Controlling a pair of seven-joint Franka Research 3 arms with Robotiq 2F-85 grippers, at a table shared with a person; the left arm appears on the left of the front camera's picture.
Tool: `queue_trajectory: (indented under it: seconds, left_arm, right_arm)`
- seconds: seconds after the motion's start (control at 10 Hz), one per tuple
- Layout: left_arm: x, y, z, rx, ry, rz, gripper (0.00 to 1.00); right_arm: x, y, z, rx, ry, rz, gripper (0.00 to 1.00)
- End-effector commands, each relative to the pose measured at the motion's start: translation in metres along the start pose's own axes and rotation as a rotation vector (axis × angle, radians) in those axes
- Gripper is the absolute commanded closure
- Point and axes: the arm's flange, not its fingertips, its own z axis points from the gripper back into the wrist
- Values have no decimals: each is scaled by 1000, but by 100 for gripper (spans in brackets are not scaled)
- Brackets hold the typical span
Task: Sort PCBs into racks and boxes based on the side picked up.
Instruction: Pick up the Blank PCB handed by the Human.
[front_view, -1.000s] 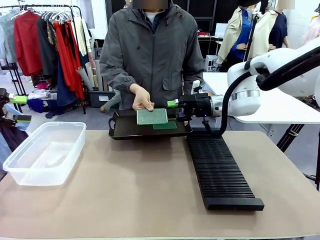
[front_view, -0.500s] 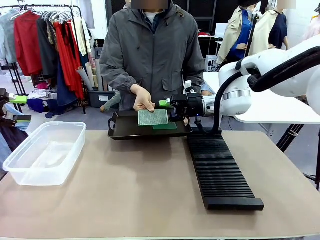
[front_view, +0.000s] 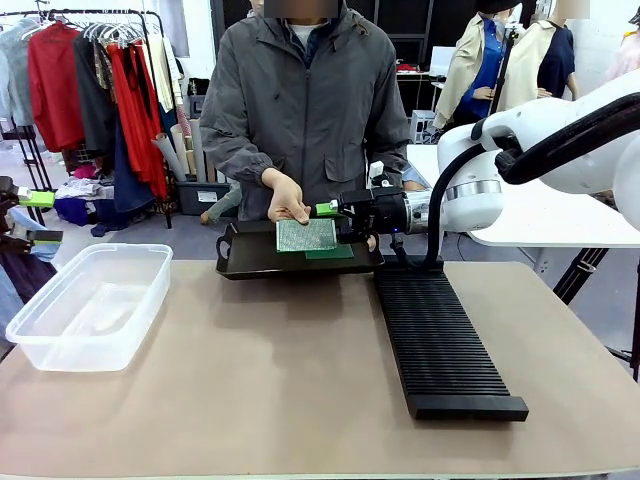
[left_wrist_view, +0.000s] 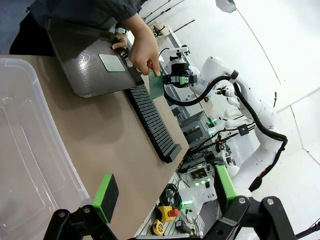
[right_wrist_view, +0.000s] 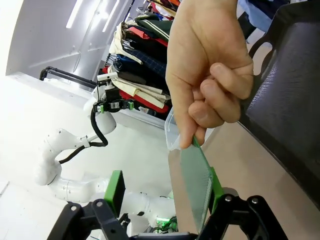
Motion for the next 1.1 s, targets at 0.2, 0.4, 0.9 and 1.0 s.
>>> queue_trajectory:
  seconds: [0.2, 0.4, 0.9, 1.0]
  left_arm:
    - [-1, -2, 1, -8, 2, 0, 0]
    - [-1, -2, 1, -8, 2, 0, 0]
    - [-1, -2, 1, -8, 2, 0, 0]
    - [-1, -2, 1, -8, 2, 0, 0]
  right_arm:
    - [7, -1, -4, -27, 10, -44, 83]
    - [6, -5, -4, -35, 17, -82, 100]
    - [6, -6, -6, -35, 24, -144, 100]
    - [4, -5, -5, -21, 42, -137, 100]
